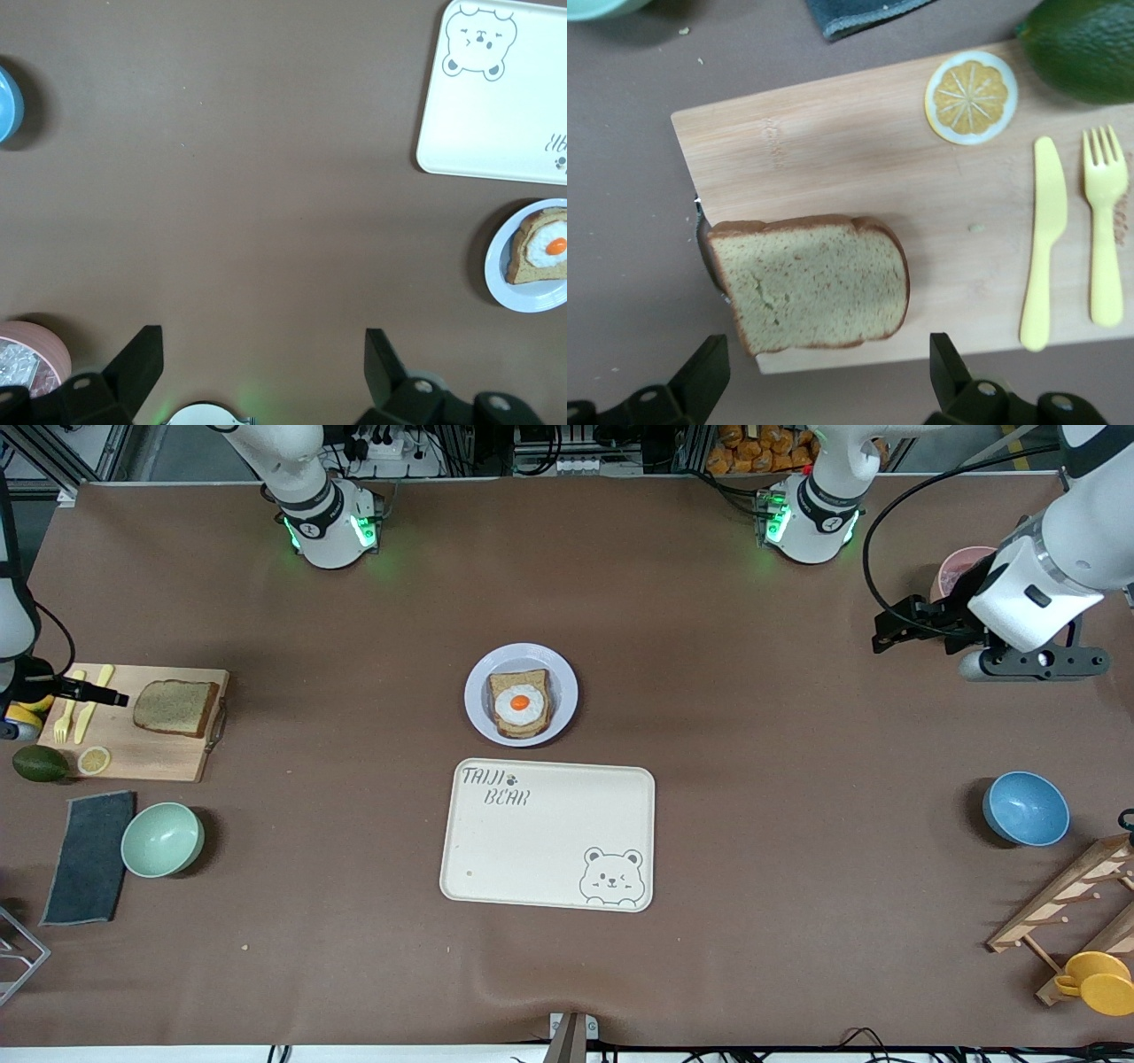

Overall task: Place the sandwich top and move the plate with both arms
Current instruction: 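Reach the right gripper to the bread slice on the cutting board and grasp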

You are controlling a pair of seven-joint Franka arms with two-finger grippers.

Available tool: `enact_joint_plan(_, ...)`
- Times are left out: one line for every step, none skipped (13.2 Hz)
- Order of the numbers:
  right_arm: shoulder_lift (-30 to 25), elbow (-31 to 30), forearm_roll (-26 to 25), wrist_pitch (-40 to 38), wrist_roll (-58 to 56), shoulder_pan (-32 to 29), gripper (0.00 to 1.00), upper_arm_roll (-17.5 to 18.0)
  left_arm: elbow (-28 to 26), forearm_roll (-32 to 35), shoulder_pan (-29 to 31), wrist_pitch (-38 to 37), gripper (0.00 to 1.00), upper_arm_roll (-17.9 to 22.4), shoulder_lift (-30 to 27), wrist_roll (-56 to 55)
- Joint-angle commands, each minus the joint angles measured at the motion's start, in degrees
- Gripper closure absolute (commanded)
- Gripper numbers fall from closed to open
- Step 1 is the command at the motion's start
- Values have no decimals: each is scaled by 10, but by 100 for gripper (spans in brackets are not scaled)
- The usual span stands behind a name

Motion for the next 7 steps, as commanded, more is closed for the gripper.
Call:
enact_joint_plan(16,-31,-3,54,-45,-31,0,11,-11,-11,-1,-1,0,-4,-13,-6)
enact_joint_plan(34,-30,-3,61,-64,-41,0,12,-11,-11,-1,-1,0,-4,-13,-6)
enact_joint_plan(45,-30,-2,78,-75,-49,0,12,-11,-11,0,-2,0,-7,-14,-6)
enact_joint_plan(56,-30,-2,89,-81,-53,0,12,-11,-11,0,-2,0,-7,-14,-6)
enact_joint_plan(67,-29,2,90,-83,-60,0,12,-11,-11,0,-2,0,-7,-13,-6)
enact_joint_plan(75,-27,4,90,-83,-64,0,12,-11,-11,0,-2,0,-7,-13,-6)
enact_joint_plan(81,-25,5,90,-83,-65,0,13,-11,-11,0,-4,0,-8,-13,-5)
